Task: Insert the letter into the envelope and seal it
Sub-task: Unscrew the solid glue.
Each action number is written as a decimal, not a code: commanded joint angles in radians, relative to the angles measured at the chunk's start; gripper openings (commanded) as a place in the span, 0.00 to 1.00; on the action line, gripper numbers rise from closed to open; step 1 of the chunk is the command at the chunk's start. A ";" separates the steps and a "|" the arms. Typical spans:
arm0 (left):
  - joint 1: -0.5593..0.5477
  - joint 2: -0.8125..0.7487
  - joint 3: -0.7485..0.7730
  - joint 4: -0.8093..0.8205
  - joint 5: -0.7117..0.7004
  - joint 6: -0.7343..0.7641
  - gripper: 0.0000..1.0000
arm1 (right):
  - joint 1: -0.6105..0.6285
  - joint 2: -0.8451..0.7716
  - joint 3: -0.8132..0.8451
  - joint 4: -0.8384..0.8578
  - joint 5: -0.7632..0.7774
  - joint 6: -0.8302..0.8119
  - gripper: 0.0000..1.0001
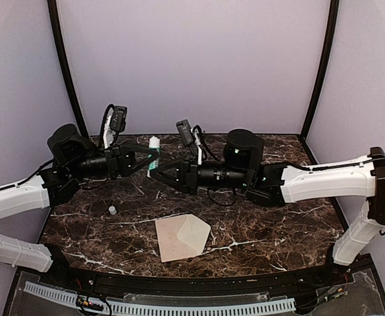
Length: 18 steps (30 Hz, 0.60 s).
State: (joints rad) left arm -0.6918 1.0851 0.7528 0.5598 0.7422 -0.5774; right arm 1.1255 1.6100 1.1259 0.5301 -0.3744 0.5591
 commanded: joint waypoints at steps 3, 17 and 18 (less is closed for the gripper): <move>-0.016 0.021 0.016 0.142 0.251 -0.039 0.00 | -0.003 -0.025 0.025 0.147 -0.249 0.035 0.00; -0.017 -0.103 -0.005 -0.099 -0.205 0.112 0.00 | -0.002 -0.154 -0.089 -0.044 0.150 -0.008 0.63; -0.016 -0.110 0.004 -0.162 -0.257 0.121 0.00 | 0.003 -0.153 -0.083 -0.080 0.209 -0.004 0.64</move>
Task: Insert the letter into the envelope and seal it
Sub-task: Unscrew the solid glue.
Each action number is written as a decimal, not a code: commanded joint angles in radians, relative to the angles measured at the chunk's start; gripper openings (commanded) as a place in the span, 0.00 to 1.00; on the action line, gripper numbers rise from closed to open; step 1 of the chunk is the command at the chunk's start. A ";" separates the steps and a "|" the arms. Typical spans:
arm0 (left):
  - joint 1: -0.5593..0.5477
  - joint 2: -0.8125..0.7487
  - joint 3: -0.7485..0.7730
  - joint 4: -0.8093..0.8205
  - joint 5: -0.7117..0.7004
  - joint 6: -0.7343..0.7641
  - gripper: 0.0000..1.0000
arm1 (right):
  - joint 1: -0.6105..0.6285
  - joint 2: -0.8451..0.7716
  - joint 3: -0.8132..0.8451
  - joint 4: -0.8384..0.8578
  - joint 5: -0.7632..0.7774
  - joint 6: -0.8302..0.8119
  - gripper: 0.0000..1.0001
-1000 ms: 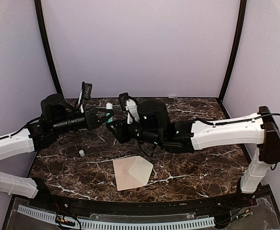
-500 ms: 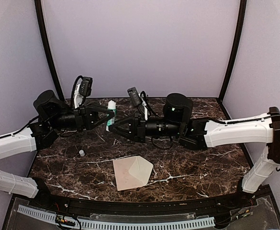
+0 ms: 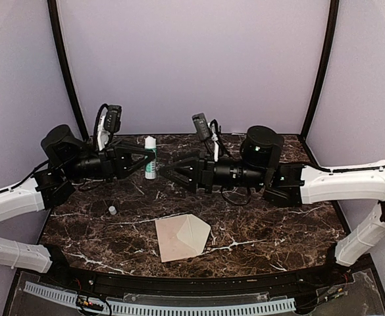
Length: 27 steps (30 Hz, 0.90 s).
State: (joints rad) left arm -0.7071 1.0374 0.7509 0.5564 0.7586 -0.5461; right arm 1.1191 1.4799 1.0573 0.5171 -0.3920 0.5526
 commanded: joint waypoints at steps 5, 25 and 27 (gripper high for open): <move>0.000 -0.062 0.028 -0.303 -0.541 0.092 0.00 | 0.053 0.037 0.068 -0.249 0.503 0.028 0.63; 0.000 -0.009 0.028 -0.324 -0.531 0.041 0.00 | 0.147 0.367 0.483 -0.504 0.697 -0.032 0.36; 0.000 -0.008 0.028 -0.323 -0.526 0.039 0.00 | 0.147 0.372 0.487 -0.500 0.701 -0.038 0.35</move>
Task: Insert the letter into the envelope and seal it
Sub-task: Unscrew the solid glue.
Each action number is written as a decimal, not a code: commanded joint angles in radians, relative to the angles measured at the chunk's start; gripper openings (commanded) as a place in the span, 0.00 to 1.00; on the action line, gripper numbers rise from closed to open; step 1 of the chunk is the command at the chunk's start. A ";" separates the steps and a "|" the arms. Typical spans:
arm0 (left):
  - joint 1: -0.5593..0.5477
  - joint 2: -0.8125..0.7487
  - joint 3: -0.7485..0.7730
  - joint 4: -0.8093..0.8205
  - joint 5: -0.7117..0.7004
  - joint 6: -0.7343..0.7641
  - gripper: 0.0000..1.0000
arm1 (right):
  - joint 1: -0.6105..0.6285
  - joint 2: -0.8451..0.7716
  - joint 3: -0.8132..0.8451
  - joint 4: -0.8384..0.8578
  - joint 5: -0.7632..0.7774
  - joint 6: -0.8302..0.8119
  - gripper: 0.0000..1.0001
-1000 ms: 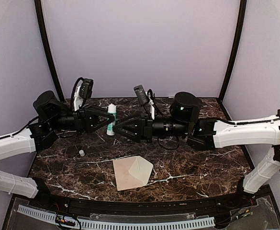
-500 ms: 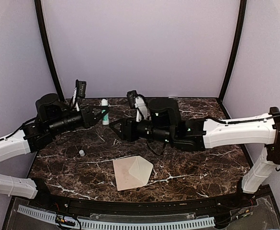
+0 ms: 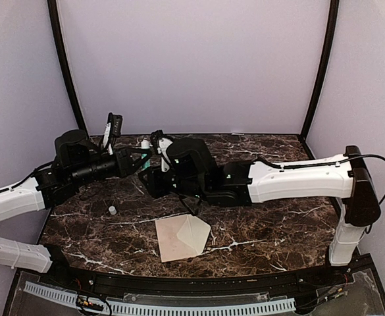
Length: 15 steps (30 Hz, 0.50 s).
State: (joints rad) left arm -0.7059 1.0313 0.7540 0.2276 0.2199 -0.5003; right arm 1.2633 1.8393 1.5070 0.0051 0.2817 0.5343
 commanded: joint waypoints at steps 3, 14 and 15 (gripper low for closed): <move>-0.001 0.001 0.025 0.008 0.019 -0.010 0.00 | 0.003 0.017 0.043 0.014 0.040 -0.027 0.33; -0.001 0.006 0.024 0.015 0.036 -0.014 0.00 | 0.002 0.028 0.053 0.014 0.067 -0.033 0.13; -0.001 0.006 0.024 0.018 0.039 -0.013 0.00 | 0.001 0.022 0.046 0.019 0.063 -0.032 0.10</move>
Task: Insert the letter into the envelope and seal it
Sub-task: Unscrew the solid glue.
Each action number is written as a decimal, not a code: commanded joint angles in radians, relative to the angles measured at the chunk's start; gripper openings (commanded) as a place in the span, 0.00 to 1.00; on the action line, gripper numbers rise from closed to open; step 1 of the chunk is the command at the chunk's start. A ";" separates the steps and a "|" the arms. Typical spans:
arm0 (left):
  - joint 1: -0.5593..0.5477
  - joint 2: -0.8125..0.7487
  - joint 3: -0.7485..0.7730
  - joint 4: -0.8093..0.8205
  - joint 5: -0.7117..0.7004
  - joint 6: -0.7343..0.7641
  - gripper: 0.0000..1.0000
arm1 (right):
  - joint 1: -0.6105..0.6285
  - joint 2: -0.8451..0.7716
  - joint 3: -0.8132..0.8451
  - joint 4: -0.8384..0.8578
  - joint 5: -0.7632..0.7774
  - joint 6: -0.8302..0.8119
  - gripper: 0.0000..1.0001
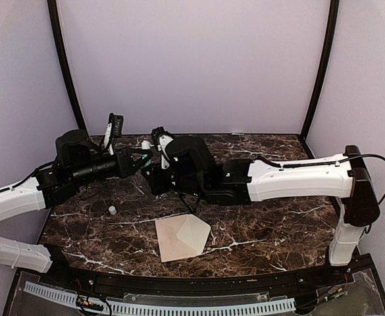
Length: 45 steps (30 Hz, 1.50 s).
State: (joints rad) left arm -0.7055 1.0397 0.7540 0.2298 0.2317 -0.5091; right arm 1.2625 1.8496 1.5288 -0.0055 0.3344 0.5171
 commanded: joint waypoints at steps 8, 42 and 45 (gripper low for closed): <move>-0.002 0.000 0.024 0.115 0.200 0.018 0.00 | -0.048 -0.142 -0.200 0.346 -0.263 0.008 0.00; -0.017 -0.092 0.004 0.099 0.110 0.076 0.00 | -0.110 -0.324 -0.456 0.439 -0.464 0.039 0.65; -0.016 -0.082 0.016 0.048 0.012 0.071 0.00 | -0.080 -0.288 -0.390 0.301 -0.292 0.031 0.59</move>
State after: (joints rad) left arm -0.7227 0.9497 0.7383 0.4175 0.4595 -0.4713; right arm 1.1435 1.5307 1.0580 0.4694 -0.2287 0.5606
